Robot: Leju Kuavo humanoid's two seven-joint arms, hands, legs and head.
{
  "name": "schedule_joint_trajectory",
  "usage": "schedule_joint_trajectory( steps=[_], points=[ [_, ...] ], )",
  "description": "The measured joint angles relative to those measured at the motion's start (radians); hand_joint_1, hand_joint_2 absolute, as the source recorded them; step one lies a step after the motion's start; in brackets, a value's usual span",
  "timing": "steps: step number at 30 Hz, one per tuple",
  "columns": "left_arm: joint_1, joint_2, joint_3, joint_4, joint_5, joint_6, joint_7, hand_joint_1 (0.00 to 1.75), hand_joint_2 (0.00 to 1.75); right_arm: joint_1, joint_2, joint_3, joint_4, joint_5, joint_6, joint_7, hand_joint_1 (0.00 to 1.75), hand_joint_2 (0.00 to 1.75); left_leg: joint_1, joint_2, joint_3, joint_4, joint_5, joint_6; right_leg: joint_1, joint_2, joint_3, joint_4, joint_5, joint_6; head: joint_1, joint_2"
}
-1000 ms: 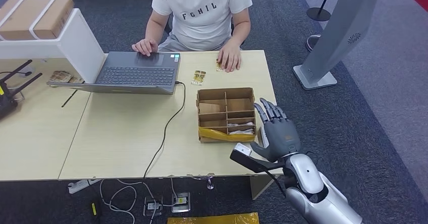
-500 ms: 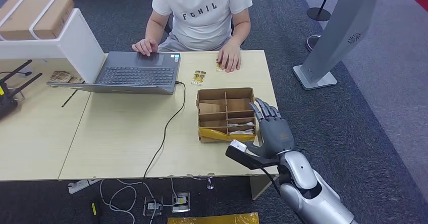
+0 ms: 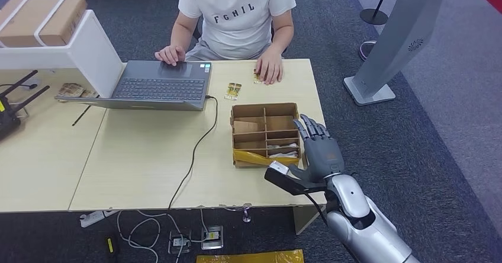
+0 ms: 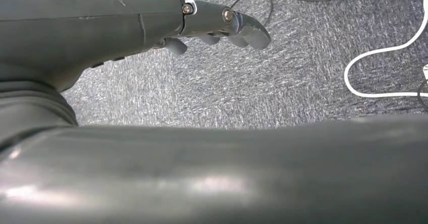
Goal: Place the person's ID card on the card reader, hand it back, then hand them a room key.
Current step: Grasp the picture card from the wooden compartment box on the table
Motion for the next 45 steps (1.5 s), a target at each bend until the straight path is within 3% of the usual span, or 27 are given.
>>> schedule_joint_trajectory(
  steps=[43, 45],
  points=[
    [0.0, 0.008, -0.003, 0.0, -0.003, -0.014, 0.0, 0.0, 0.0, -0.065, 0.089, 0.01, 0.245, 0.02, -0.096, -0.073, 0.0, 1.75, 0.0, 0.0, 0.0, 0.0, 0.0, 0.0, 0.0, 0.0, 0.0, 0.0, 0.0, 0.0, 0.0, 0.0],
    [0.0, 0.008, -0.003, 0.0, -0.003, -0.014, 0.0, 0.0, 0.0, -0.067, 0.09, 0.011, 0.251, 0.02, -0.097, -0.074, 0.85, 1.75, 0.0, 0.0, 0.0, 0.0, 0.0, 0.0, 0.0, 0.0, 0.0, 0.0, 0.0, 0.0, 0.0, 0.0]
  ],
)
